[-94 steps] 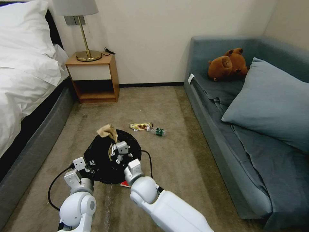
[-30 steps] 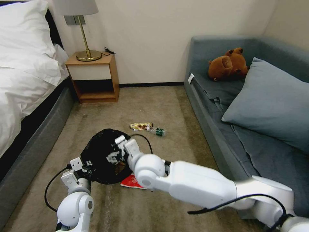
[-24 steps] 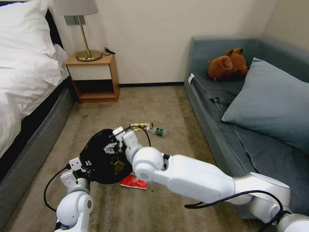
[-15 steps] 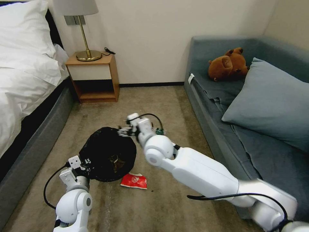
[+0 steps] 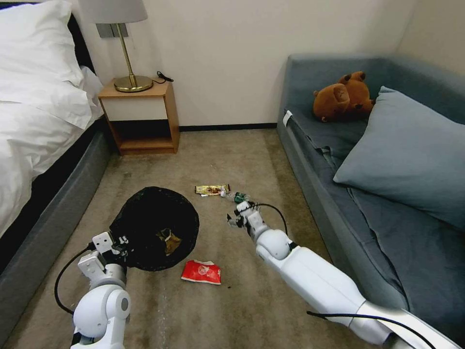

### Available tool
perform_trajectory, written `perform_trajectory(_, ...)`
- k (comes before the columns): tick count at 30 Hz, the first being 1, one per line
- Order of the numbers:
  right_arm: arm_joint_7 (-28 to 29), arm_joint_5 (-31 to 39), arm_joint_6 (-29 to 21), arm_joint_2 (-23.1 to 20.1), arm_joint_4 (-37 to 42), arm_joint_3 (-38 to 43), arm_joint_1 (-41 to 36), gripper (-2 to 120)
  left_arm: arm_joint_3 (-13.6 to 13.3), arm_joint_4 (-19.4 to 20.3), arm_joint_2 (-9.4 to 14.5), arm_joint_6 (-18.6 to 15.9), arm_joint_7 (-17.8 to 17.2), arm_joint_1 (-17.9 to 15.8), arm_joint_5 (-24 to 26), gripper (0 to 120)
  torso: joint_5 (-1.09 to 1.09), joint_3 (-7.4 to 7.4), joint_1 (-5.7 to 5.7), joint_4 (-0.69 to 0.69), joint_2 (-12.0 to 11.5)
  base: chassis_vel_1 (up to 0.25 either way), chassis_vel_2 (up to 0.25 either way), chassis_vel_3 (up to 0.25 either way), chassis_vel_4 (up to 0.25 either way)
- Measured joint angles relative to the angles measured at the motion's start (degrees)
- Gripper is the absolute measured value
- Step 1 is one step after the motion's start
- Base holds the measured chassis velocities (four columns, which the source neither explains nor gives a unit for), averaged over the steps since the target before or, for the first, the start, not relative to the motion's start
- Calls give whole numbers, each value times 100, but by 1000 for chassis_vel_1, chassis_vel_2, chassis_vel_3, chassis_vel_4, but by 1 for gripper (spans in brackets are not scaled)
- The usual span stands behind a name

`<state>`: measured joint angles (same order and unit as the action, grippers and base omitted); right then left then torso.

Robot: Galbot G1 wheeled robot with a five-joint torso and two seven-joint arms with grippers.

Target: Pick up the trash bin, then pick up the garbage on the floor and place it into the trash bin.

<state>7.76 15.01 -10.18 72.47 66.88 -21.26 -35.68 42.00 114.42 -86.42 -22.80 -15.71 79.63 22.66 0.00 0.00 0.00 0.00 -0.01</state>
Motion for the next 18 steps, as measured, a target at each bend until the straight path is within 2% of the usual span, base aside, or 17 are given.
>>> perform_trajectory(2, -431, -425, 241, 117, -242, 20, -102, 100, -1, -3, -19, 13, 2, 14, -13, 2, 0, 0, 0, 1, 0, 0, 0, 0, 0)
perform_trajectory(6, -749, -623, 358, 168, -342, -55, -199, 100, 4, -4, -31, 13, 2, 19, -47, 2, -1, 0, 0, 1, 0, 0, 0, 0, 0)
perform_trajectory(8, -1106, -836, 505, 207, -503, -210, -262, 100, 15, -3, -49, 13, 5, 22, -68, 2, -1, 0, 0, 1, 0, 0, 0, 0, 0)
perform_trajectory(10, -1106, -836, 505, 207, -503, -210, -262, 100, 15, -3, -49, 13, 5, 22, -68, 2, -1, 0, 0, 1, 0, 0, 0, 0, 0)
perform_trajectory(12, -1546, -1132, 931, 309, -821, -282, -331, 100, 13, 52, -83, 12, 5, 48, -99, 2, -1, 0, 0, 1, 1, 0, 0, 0, 0)
perform_trajectory(18, -1885, -1388, 1534, 456, -1237, -284, -331, 100, -33, 135, -147, -39, -20, 47, -219, 2, -2, 0, 0, 1, 1, 0, 0, 0, 0)
